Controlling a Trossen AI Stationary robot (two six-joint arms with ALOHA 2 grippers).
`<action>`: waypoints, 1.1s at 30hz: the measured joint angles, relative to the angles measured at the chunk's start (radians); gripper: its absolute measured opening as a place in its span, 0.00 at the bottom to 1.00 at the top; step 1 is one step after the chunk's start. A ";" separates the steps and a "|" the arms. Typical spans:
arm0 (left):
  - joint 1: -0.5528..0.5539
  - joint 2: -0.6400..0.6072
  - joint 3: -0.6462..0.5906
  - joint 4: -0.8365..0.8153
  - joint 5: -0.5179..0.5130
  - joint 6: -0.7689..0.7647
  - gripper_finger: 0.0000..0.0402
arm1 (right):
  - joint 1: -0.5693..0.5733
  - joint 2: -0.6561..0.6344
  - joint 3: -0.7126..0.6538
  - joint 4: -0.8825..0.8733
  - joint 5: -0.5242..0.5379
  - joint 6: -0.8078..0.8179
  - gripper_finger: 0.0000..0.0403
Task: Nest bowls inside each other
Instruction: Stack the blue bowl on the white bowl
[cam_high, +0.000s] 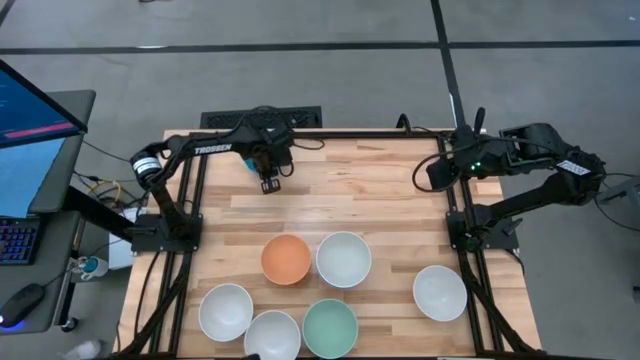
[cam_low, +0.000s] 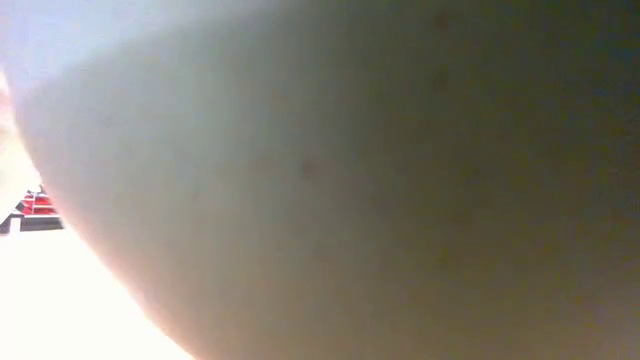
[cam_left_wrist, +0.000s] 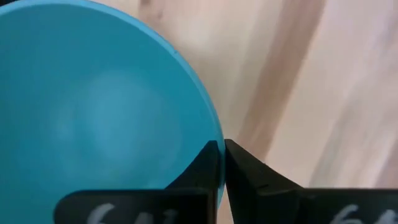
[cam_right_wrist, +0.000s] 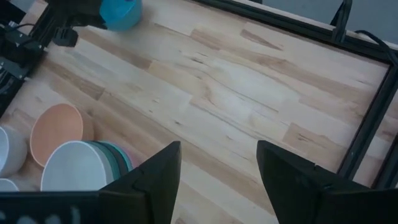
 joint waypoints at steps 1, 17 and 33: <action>-0.010 0.000 0.006 -0.020 0.001 -0.004 0.00 | 0.000 0.000 0.000 0.000 0.000 -0.001 0.58; -0.396 -0.024 0.675 -0.462 -0.036 0.138 0.00 | 0.000 -0.073 0.000 0.000 0.004 -0.018 0.48; -0.805 0.105 0.866 -0.494 -0.020 0.578 0.00 | 0.004 -0.071 0.000 0.000 0.002 0.011 0.47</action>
